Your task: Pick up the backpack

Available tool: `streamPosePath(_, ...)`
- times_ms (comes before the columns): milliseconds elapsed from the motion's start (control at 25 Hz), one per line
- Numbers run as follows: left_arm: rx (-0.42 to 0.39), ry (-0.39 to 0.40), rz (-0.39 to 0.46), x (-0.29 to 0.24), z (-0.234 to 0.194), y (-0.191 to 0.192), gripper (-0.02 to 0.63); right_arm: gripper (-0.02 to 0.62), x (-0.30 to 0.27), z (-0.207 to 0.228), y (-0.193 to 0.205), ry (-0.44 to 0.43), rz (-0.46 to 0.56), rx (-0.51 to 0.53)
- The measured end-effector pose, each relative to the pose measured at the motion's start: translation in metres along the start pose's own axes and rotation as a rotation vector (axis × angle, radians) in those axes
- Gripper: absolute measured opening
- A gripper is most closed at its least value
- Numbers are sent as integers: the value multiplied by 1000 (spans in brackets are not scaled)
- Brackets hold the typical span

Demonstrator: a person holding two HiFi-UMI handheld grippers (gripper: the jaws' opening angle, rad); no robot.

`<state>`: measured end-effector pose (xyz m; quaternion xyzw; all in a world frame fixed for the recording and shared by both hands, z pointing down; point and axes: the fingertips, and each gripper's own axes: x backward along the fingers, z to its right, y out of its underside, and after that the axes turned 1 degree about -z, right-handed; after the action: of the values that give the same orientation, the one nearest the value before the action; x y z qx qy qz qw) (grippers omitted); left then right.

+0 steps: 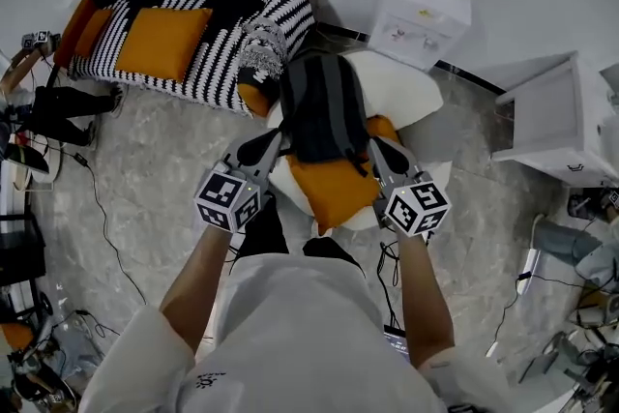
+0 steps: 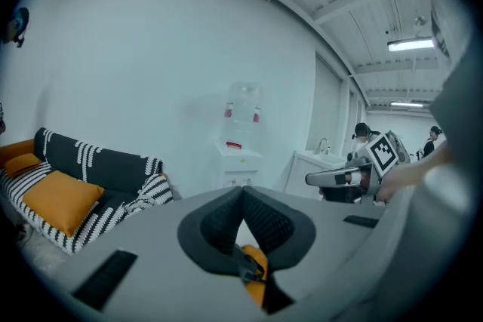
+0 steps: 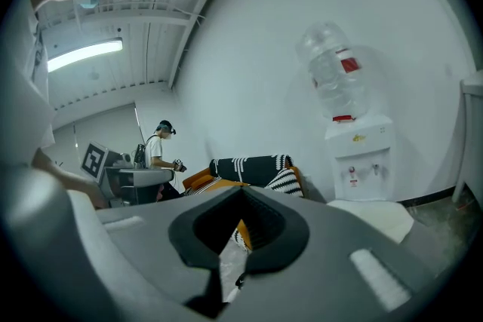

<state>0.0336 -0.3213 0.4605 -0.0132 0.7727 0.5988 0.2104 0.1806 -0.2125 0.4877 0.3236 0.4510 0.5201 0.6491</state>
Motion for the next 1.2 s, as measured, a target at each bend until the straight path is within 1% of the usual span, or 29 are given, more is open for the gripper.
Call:
streamPosePath(200, -5, 35, -69, -32, -38, 20, -3, 2, -29, 17, 14, 55, -38, -10)
streamPosePath(360, -8, 89, -135, -60, -73, 42, -3, 2, -69, 24, 31, 100, -81, -12)
streamPosePath(560, 10, 153, -203, -95, -112, 69, -3, 2, -120, 41, 52, 166, -123, -20)
streamPosePath(800, 37, 214, -263, -136, -138, 107, -3, 2, -166, 68, 85, 224, -185, -22)
streamPosePath(920, 45, 220, -286, -155, -147, 129, -3, 2, -183, 84, 107, 252, -215, -14)
streamPosePath(1080, 54, 210, -329, -181, -161, 164, -3, 2, -206, 109, 141, 285, -267, 34)
streamPosePath(1200, 81, 205, -352, -199, -171, 186, -3, 2, -219, 129, 163, 298, -291, 23)
